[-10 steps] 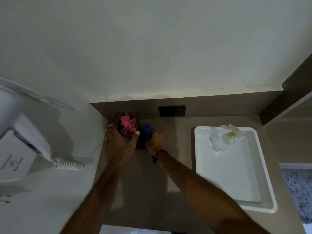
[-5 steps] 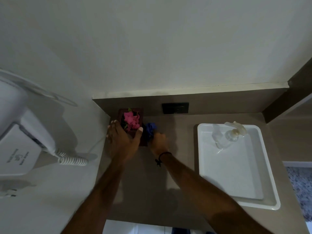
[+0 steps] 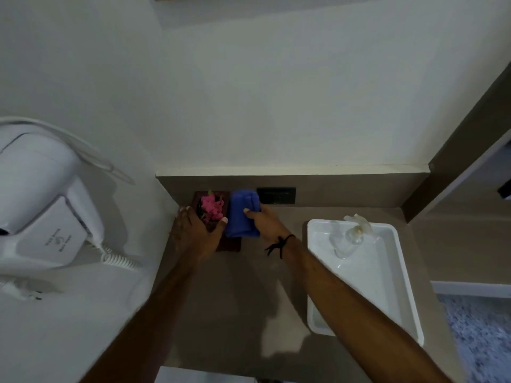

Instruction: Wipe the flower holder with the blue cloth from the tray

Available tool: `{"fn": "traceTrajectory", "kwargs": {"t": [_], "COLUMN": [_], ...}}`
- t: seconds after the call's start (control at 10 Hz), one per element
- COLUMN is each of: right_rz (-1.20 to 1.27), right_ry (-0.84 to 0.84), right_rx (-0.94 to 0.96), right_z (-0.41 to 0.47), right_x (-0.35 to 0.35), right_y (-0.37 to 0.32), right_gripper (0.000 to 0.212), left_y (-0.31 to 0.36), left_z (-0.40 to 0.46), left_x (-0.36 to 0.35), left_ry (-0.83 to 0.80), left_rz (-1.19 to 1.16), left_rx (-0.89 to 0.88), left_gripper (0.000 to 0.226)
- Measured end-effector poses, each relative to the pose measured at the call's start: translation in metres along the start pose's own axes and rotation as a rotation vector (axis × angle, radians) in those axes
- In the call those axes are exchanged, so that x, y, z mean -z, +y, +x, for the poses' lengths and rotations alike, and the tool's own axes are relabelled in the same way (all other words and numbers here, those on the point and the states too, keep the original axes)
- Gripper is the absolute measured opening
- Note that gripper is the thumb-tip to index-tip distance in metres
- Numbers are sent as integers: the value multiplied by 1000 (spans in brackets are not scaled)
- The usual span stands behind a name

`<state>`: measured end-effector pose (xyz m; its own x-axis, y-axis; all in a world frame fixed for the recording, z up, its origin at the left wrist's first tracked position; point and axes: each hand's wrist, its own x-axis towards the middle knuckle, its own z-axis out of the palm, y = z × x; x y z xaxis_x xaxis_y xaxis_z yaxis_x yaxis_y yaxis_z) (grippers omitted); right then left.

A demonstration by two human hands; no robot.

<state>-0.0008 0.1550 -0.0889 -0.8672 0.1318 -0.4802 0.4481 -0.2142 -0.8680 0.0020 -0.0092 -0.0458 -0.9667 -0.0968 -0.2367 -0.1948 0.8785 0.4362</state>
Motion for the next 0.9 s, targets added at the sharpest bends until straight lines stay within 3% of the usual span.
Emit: {"fn": "traceTrajectory", "kwargs": {"t": [0.1, 0.2, 0.3, 0.4, 0.5, 0.6, 0.8, 0.9], "right_rz": [160, 339, 479, 419, -36, -410, -755, -779], "right_ry": [-35, 6, -67, -25, 209, 362, 384, 427], "right_rx": [-37, -128, -149, -122, -156, -248, -240, -171], "right_z": [-27, -63, -94, -113, -126, -131, -136, -137], "right_x": [29, 70, 115, 160, 205, 237, 253, 259], "right_y": [-8, -7, 8, 38, 77, 110, 123, 112], "right_gripper": [46, 45, 41, 32, 25, 34, 26, 21], "left_y": [7, 21, 46, 68, 79, 89, 102, 109], "left_z": [-8, -31, -72, -107, -129, -148, -162, -159], "left_x": [2, -16, -57, -112, -167, -203, -230, -229], "left_ry": [55, 343, 128, -264, -379, -475, -484, -472], "left_rz": [104, -61, -524, -906, -781, -580, -238, -160], "left_rx": [14, -243, -340, -126, -74, -83, -145, -173], "left_gripper": [104, 82, 47, 19, 29, 28, 27, 30]}}
